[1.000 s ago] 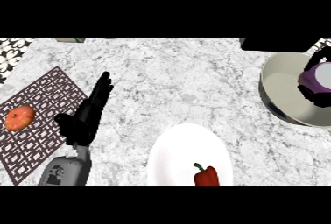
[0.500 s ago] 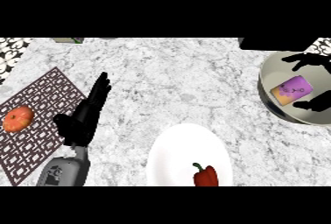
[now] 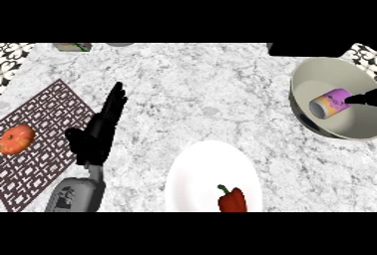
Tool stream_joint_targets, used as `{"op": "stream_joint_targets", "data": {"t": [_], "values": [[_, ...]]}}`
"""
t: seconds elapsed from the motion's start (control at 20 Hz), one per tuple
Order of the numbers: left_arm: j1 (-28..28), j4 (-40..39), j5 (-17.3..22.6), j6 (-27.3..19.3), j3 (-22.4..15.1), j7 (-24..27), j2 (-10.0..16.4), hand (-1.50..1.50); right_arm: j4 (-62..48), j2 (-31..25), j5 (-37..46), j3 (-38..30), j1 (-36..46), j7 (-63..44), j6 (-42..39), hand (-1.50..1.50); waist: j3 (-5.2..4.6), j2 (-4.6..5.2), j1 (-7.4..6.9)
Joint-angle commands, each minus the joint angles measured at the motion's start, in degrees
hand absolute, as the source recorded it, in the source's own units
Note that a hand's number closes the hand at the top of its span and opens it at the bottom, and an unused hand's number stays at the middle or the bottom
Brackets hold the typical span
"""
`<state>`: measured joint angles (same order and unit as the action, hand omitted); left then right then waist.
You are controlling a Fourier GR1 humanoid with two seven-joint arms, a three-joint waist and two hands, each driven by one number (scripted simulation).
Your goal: Pick the can from the plate and place it in the bowl
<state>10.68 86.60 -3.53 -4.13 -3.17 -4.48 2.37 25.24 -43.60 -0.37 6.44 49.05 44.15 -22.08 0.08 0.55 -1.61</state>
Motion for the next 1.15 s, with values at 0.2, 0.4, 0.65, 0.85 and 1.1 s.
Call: {"op": "stream_joint_targets", "data": {"t": [0.2,0.4,0.65,0.85,1.1], "values": [[-1.70,4.60,0.50,0.58,-0.07,-3.10,0.80,0.00,-8.85,-4.88,-4.13,-5.06,2.70,-0.24,-14.90,-1.50,0.06,0.04,-0.44],[0.96,2.19,-0.32,-0.75,-0.75,-3.82,-0.95,0.00,-9.40,-6.67,-6.69,-6.40,0.55,-1.70,-21.88,-1.50,0.09,0.01,0.53],[-1.40,3.45,1.39,2.09,0.20,-1.64,1.20,0.00,-9.06,-10.36,-8.21,-7.43,-1.95,0.20,-27.50,-1.50,0.30,0.51,-0.34],[-0.68,-1.26,0.42,1.11,1.08,1.29,0.89,0.00,-5.71,-9.82,-8.25,-6.17,-4.09,0.11,-30.43,-1.50,0.23,0.58,0.63],[-0.13,0.17,-0.16,0.18,0.10,0.57,-0.23,0.00,-4.20,-10.54,-9.00,-6.47,-6.08,0.99,-29.19,-1.50,0.32,0.66,-0.07]]}}
